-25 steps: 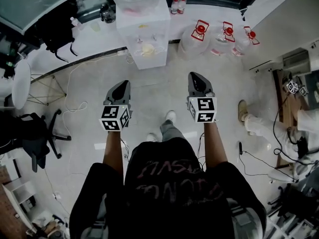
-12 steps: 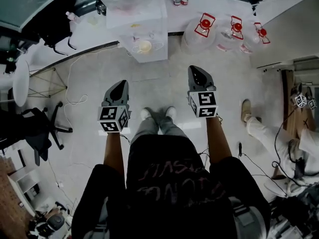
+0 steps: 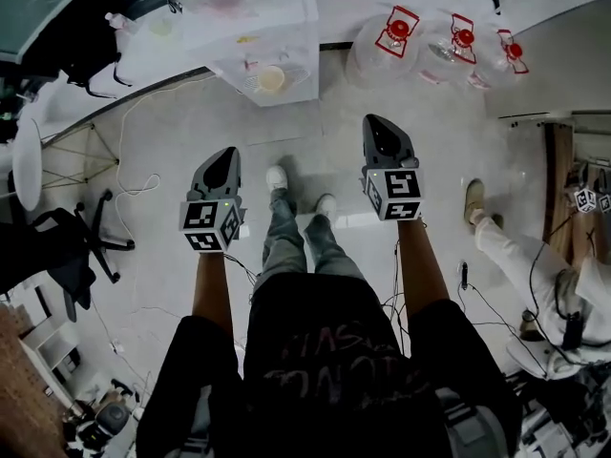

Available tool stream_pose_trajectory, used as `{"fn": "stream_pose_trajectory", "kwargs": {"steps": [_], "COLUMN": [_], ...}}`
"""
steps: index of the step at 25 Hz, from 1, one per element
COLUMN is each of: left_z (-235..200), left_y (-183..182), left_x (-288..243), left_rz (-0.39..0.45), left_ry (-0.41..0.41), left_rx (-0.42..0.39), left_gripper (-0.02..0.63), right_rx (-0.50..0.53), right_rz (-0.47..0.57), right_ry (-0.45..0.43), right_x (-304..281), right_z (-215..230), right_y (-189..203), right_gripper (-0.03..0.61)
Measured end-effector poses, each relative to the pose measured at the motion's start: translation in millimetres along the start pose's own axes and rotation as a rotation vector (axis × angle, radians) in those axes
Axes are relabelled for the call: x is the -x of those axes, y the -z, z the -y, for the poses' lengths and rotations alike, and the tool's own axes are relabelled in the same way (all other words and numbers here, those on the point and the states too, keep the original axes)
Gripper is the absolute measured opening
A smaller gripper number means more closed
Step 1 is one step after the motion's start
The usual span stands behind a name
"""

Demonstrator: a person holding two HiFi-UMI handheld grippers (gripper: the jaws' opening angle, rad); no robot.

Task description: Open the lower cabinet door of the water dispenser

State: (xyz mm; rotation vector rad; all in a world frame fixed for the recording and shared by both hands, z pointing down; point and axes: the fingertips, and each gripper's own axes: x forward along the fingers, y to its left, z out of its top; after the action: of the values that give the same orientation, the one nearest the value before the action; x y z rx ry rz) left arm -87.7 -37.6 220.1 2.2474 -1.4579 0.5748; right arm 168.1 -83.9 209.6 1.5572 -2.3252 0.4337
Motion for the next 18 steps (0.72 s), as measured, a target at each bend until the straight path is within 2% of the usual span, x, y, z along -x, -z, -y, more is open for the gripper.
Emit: {"fn": "stream_pose_trajectory", "kwargs": {"steps": [7,18], "left_z": [-15.8,-34.2], "left_y": [26.6,67.2], "left_x": [-40.3,-95.7], "left_rz": [-0.028,-0.049], "left_ry": [0.017,0.019], "left_rx": [0.012,0.034], "left_gripper": [0.012,0.012], "right_rx": [0.03,-0.001], "right_rz": [-0.023,-0.048], "right_ry": [0.009,0.023], "right_x": [-35.6,-81.0], "right_z": [7.0,15.4], "right_y": [23.9,77.4], "right_gripper": [0.015,0.015]}}
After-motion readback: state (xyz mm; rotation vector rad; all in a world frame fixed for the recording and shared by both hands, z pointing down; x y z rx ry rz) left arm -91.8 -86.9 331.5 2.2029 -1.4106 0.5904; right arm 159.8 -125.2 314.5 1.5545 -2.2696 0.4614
